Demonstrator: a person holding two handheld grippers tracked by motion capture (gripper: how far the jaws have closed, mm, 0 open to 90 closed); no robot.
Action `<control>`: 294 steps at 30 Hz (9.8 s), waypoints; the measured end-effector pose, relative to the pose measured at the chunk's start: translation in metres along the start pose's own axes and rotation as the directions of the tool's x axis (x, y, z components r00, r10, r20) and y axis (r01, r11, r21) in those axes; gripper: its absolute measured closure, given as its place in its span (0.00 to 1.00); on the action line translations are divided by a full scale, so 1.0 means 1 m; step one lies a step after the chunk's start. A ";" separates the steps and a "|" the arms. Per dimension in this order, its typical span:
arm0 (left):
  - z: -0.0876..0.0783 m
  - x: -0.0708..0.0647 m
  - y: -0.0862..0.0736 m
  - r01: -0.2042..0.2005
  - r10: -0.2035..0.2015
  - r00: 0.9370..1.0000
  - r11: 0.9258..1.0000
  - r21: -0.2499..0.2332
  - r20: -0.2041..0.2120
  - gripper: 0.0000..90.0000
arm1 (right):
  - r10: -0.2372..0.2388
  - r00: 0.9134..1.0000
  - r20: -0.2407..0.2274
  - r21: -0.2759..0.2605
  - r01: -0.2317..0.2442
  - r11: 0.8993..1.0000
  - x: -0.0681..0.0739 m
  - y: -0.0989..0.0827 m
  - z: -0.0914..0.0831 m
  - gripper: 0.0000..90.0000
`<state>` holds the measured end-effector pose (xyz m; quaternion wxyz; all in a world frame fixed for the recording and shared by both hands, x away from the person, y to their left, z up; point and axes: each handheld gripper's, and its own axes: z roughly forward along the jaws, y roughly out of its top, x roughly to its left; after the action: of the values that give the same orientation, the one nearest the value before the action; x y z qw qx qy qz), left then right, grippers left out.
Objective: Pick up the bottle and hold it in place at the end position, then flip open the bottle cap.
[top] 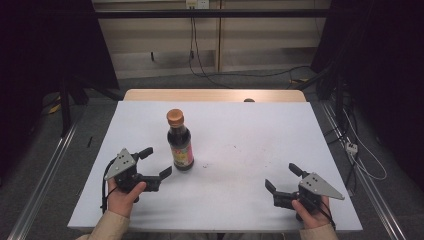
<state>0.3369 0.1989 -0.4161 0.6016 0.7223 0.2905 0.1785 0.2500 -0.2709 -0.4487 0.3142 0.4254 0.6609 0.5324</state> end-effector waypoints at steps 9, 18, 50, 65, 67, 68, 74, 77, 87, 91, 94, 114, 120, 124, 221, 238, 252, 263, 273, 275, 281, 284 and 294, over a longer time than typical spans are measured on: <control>0.017 -0.005 0.007 0.000 0.000 0.999 1.000 0.016 -0.044 0.06 | 0.001 1.000 0.000 0.004 -0.001 1.000 0.000 0.000 0.000 0.03; 0.040 -0.013 0.012 0.004 -0.002 0.996 1.000 0.016 -0.087 0.06 | 0.002 1.000 -0.004 0.007 -0.002 1.000 0.000 0.000 0.000 0.03; 0.084 -0.016 0.019 -0.001 0.004 0.986 1.000 0.015 -0.166 0.27 | 0.005 1.000 -0.008 0.008 -0.005 1.000 -0.001 -0.001 0.000 0.05; 0.083 -0.013 0.021 -0.035 0.038 0.989 0.999 0.020 -0.141 0.33 | 0.005 1.000 -0.010 0.009 -0.005 1.000 0.000 -0.001 0.000 0.05; 0.083 -0.013 0.021 -0.032 0.034 0.989 0.999 0.019 -0.140 0.33 | 0.003 1.000 -0.013 0.010 -0.003 1.000 0.000 -0.001 0.001 0.05; 0.083 -0.013 0.022 -0.035 0.037 0.989 0.999 0.019 -0.140 0.33 | 0.002 1.000 -0.014 0.010 -0.002 1.000 0.000 -0.001 0.001 0.05; 0.084 -0.011 0.023 -0.049 0.051 0.990 0.999 0.018 -0.131 0.34 | 0.001 1.000 -0.015 0.006 -0.001 1.000 -0.001 0.000 0.001 0.05; 0.089 -0.009 0.026 -0.062 0.064 0.988 0.998 0.015 -0.139 0.34 | 0.002 1.000 -0.016 0.004 -0.002 1.000 -0.001 0.000 0.001 0.05; 0.102 -0.010 0.040 -0.076 0.076 0.992 0.997 -0.001 -0.101 0.34 | 0.007 1.000 -0.013 -0.004 -0.007 1.000 -0.002 0.000 0.000 0.05; 0.111 -0.011 0.041 -0.077 0.077 0.994 0.997 0.004 -0.081 0.34 | -0.001 1.000 -0.014 -0.005 0.001 1.000 -0.002 0.001 -0.001 0.05; 0.117 -0.011 0.043 -0.074 0.074 0.994 0.997 0.003 -0.074 0.34 | -0.004 1.000 -0.015 -0.004 0.004 1.000 -0.002 0.001 -0.001 0.05; 0.155 -0.016 0.047 -0.080 0.081 0.997 0.997 0.018 -0.021 0.34 | 0.009 1.000 -0.007 -0.007 -0.009 1.000 -0.004 0.001 -0.003 0.05; 0.165 -0.017 0.047 -0.078 0.078 0.997 0.997 0.023 -0.012 0.34 | 0.004 1.000 -0.009 -0.005 -0.004 1.000 -0.004 0.000 -0.003 0.05; 0.171 -0.018 0.047 -0.086 0.086 0.996 0.996 0.026 -0.005 0.34 | 0.002 1.000 -0.011 -0.005 -0.002 1.000 -0.003 0.000 -0.002 0.05; 0.185 -0.021 0.041 -0.098 0.095 0.992 0.995 0.031 0.088 0.33 | 0.097 0.991 -0.094 0.135 -0.084 0.987 -0.004 0.057 0.061 0.03; 0.185 -0.022 0.041 -0.094 0.089 0.994 0.992 0.079 0.066 0.32 | 0.070 0.986 -0.154 0.153 -0.047 0.987 0.003 0.090 0.088 0.11; 0.185 -0.022 0.041 -0.093 0.088 0.994 0.993 0.073 0.069 0.33 | 0.017 0.988 -0.155 0.128 0.003 0.992 0.007 0.120 0.098 0.21; 0.185 -0.022 0.041 -0.089 0.084 0.994 0.993 0.072 0.071 0.33 | 0.010 0.980 -0.199 0.103 0.011 0.995 0.007 0.145 0.105 0.69; 0.184 -0.022 0.041 -0.092 0.087 0.994 0.993 0.072 0.070 0.33 | 0.007 0.971 -0.238 0.127 0.024 0.992 0.015 0.165 0.119 0.86; 0.185 -0.022 0.041 -0.085 0.081 0.994 0.994 0.066 0.071 0.33 | 0.014 0.969 -0.246 0.127 0.018 0.992 0.016 0.169 0.122 0.91; 0.185 -0.022 0.040 -0.085 0.080 0.994 0.994 0.065 0.071 0.33 | 0.008 0.961 -0.277 0.130 0.029 0.991 0.021 0.178 0.127 1.00; 0.185 -0.022 0.040 -0.084 0.079 0.994 0.994 0.066 0.071 0.33 | 0.001 0.960 -0.281 0.132 0.038 0.990 0.023 0.182 0.129 1.00; 0.185 -0.022 0.040 -0.084 0.079 0.994 0.994 0.067 0.074 0.33 | -0.028 0.949 -0.315 0.148 0.078 0.986 0.030 0.195 0.136 1.00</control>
<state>0.4405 0.0391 -0.4141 0.5782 0.7601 0.2450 0.1669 0.3995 -0.1711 -0.2899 0.1853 0.3418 0.7537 0.5300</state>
